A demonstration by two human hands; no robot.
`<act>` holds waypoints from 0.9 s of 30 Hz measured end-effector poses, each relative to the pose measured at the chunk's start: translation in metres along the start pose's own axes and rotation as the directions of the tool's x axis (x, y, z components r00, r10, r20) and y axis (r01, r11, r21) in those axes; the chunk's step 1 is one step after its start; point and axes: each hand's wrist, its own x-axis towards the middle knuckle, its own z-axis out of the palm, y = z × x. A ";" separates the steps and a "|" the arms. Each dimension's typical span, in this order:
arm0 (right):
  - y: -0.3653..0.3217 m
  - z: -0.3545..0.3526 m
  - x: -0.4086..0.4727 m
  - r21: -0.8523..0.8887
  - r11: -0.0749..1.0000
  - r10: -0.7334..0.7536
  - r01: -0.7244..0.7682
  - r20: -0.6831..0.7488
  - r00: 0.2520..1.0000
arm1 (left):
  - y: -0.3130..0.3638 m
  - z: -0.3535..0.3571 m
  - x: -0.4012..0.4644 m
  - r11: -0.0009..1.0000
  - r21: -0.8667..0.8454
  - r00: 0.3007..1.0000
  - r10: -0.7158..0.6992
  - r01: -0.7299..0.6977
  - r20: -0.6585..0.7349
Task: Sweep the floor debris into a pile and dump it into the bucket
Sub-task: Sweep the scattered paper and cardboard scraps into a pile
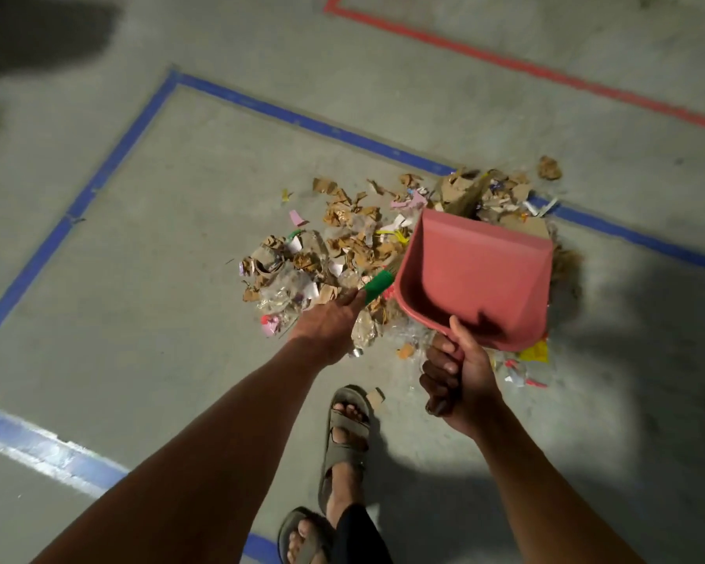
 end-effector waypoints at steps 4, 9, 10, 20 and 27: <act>0.001 0.000 -0.019 0.003 1.000 0.002 -0.002 0.051 0.999 | -0.012 -0.009 -0.029 0.996 -0.081 0.991 -0.054 0.045 -0.119; 0.004 0.006 -0.030 -0.036 0.999 0.027 -0.023 0.098 0.995 | -0.046 -0.020 -0.073 0.949 -0.216 0.946 -0.269 0.228 -0.180; 0.005 0.007 -0.028 -0.043 0.998 0.040 -0.035 0.108 0.993 | -0.056 -0.017 -0.081 0.931 -0.242 0.930 -0.321 0.275 -0.178; 0.039 -0.011 0.020 -0.162 0.977 0.168 -0.142 0.162 0.972 | -0.123 0.087 -0.127 0.609 -0.409 0.654 -0.756 0.680 -0.038; 0.056 -0.069 0.035 -0.192 0.962 0.220 -0.194 0.125 0.967 | -0.091 0.145 -0.108 0.670 -0.395 0.744 -0.666 0.629 0.056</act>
